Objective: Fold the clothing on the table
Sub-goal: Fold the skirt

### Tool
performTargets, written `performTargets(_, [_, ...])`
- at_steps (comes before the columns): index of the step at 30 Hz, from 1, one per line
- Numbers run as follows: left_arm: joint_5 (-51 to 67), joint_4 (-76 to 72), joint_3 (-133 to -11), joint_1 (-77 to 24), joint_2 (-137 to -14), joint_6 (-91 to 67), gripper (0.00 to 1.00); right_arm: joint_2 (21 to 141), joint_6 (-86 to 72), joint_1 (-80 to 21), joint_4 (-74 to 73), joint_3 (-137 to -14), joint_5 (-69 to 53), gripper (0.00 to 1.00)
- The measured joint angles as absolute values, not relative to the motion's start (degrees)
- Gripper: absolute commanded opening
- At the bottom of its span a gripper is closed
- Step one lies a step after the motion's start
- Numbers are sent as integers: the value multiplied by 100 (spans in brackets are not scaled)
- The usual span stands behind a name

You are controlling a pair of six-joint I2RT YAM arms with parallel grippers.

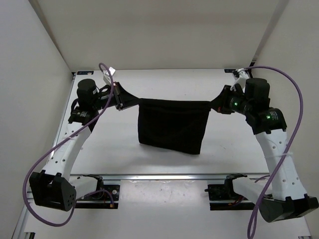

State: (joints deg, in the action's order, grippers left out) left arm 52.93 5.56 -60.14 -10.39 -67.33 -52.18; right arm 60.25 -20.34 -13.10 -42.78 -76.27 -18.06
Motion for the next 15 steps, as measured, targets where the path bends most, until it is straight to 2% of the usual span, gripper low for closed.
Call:
performTargets(5, [5330, 224, -5937, -1020, -7028, -5356, 0, 6499, -2102, -556, -3929, -7516, -2421, 0])
performTargets(9, [5242, 78, -6016, -1074, -8077, -5404, 0, 7500, -2206, -318, -3492, -7498, -2904, 0])
performTargets(12, [5166, 292, -6993, -1157, -9485, -5402, 0, 8715, -2239, -215, -3361, -8143, -3079, 0])
performTargets(15, [5181, 438, -8654, -1199, -10879, -5590, 0, 9762, -2211, -141, -3393, -9367, -3070, 0])
